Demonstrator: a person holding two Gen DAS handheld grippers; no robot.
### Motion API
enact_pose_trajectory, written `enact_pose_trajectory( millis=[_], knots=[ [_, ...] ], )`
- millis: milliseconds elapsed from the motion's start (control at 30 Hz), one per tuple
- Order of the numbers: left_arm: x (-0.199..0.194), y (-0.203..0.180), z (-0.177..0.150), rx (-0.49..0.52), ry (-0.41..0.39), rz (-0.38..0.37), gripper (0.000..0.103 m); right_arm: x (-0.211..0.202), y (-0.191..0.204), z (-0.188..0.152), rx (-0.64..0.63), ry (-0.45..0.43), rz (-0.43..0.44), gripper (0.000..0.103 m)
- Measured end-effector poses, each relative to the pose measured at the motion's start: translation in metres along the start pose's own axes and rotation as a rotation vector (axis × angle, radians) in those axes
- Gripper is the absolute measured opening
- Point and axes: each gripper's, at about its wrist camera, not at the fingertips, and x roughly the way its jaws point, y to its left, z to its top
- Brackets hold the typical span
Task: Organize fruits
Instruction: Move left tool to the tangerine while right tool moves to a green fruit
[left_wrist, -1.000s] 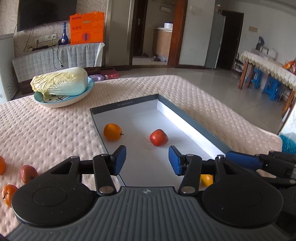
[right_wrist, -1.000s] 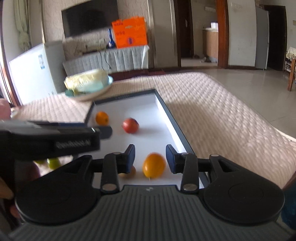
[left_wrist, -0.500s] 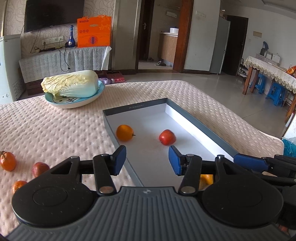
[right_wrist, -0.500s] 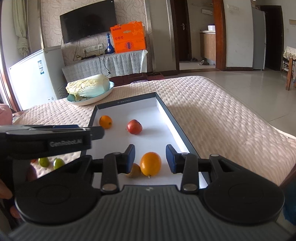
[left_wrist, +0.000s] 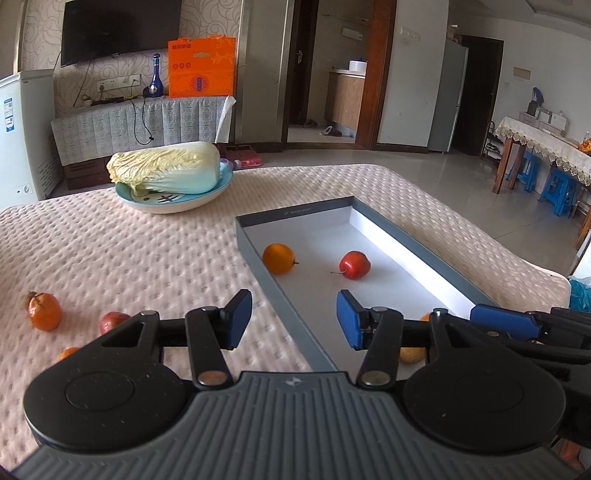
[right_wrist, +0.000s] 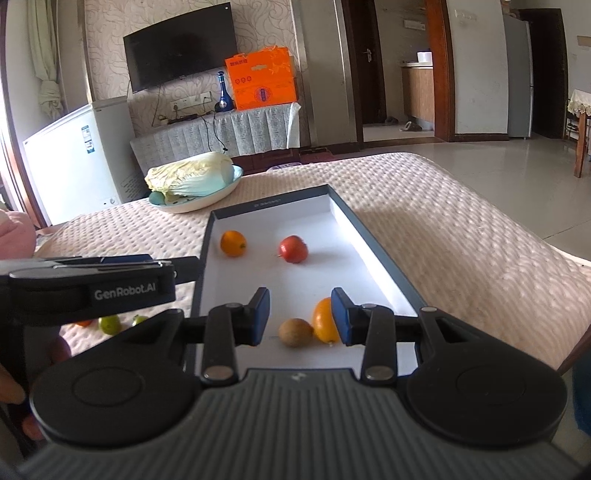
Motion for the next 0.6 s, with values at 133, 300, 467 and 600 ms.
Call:
enact_pose_trajectory(
  millis=[133, 300, 467, 600],
  knots=[
    [-0.006, 0.007, -0.003, -0.012, 0.002, 0.004, 0.057, -0.001, 0.005, -0.001, 0.000, 0.003, 0.012, 0.040],
    [-0.012, 0.011, -0.007, -0.008, 0.001, 0.013, 0.057, -0.004, 0.015, -0.002, -0.016, 0.000, 0.021, 0.040],
    [-0.019, 0.016, -0.009, -0.014, -0.006, 0.019, 0.057, -0.007, 0.023, -0.005, -0.021, 0.001, 0.029, 0.040],
    [-0.024, 0.021, -0.010, -0.017, -0.013, 0.024, 0.057, -0.014, 0.033, -0.009, -0.056, -0.034, 0.046, 0.040]
  ],
)
